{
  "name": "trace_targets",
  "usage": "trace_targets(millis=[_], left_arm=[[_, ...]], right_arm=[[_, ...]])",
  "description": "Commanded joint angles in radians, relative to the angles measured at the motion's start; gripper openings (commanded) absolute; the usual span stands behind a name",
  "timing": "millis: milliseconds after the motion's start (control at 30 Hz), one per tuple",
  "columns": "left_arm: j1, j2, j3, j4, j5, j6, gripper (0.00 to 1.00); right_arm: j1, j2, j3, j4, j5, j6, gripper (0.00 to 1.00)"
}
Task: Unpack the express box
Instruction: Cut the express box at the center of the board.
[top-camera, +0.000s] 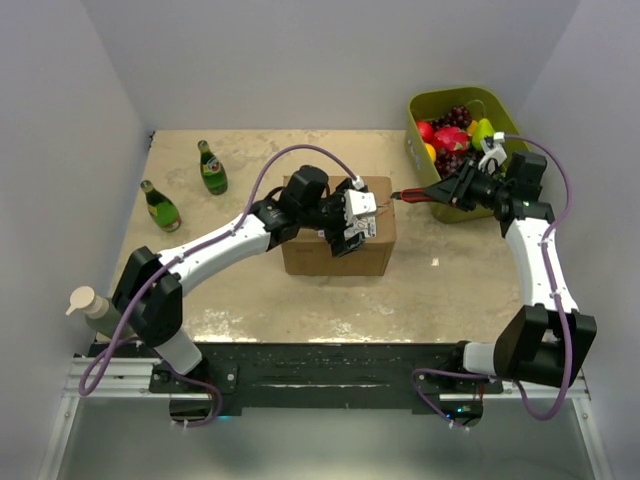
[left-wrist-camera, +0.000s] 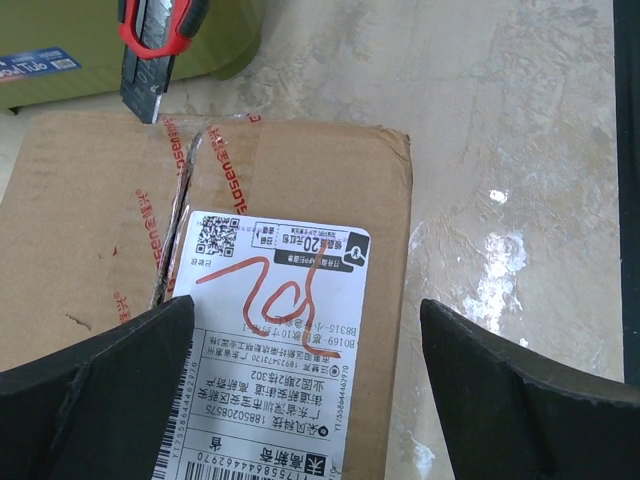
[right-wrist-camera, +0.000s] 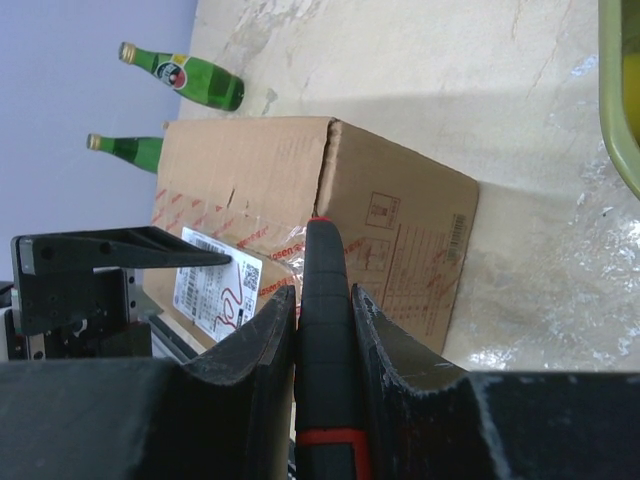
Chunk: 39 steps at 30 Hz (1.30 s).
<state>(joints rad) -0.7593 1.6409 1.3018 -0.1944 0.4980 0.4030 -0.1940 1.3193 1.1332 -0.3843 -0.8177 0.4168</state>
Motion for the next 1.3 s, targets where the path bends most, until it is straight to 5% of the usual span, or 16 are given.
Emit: trace_targets(millis=[0,500,800,1267], left_arm=[[0.008,0.046,0.008,-0.051,-0.050,-0.026,1.00],[0.008,0.060,-0.013,-0.017,-0.084,-0.067,0.99],[0.008,0.071,-0.050,0.052,-0.124,-0.199,0.89],[0.003,0.119,-0.018,0.052,-0.119,-0.217,0.86]], right_arm=[[-0.002,-0.034,0.020,-0.188,-0.072,-0.119,0.00],[-0.001,-0.075,-0.118,-0.142,-0.207,-0.012,0.00],[0.021,-0.160,-0.237,-0.140,-0.170,0.046,0.00],[0.025,-0.085,-0.130,-0.301,-0.310,-0.021,0.00]])
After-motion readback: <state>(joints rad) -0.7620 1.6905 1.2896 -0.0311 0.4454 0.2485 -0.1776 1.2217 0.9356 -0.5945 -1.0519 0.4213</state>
